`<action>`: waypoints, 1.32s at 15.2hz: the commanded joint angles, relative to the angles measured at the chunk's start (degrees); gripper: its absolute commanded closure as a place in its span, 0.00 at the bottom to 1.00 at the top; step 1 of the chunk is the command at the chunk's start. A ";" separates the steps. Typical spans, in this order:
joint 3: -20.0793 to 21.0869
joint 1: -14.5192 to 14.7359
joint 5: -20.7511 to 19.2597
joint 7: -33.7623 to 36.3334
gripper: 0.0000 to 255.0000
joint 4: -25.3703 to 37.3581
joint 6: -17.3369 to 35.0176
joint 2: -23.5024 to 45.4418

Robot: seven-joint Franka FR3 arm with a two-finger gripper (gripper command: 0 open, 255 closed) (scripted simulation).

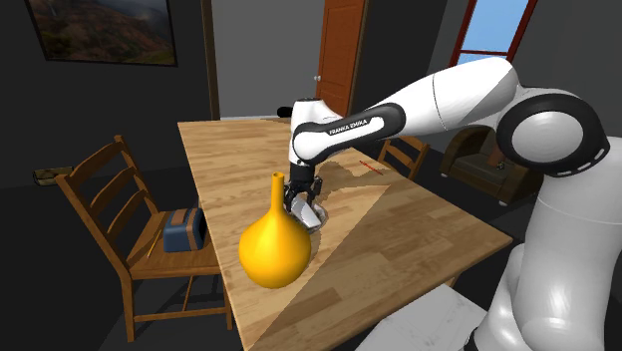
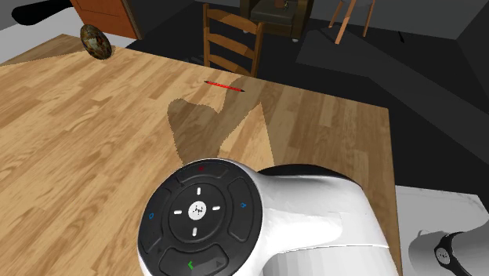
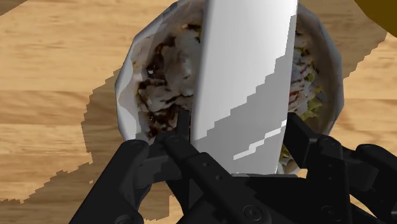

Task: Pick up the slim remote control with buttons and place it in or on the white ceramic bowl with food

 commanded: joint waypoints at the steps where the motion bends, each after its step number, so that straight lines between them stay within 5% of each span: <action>1: 0.00 -0.01 0.01 -0.01 1.00 0.02 0.05 0.03; 4: 0.00 -0.01 0.01 -0.01 1.00 0.02 0.05 0.03; 5: 0.00 -0.01 0.01 -0.01 0.00 0.02 0.05 0.03; 10: 0.00 -0.01 0.01 -0.01 0.00 0.02 0.04 0.03; 14: -0.05 0.01 -0.22 0.13 0.00 4.55 -6.72 -2.21; 20: -0.05 0.01 -0.22 0.13 0.00 4.55 -6.72 -2.21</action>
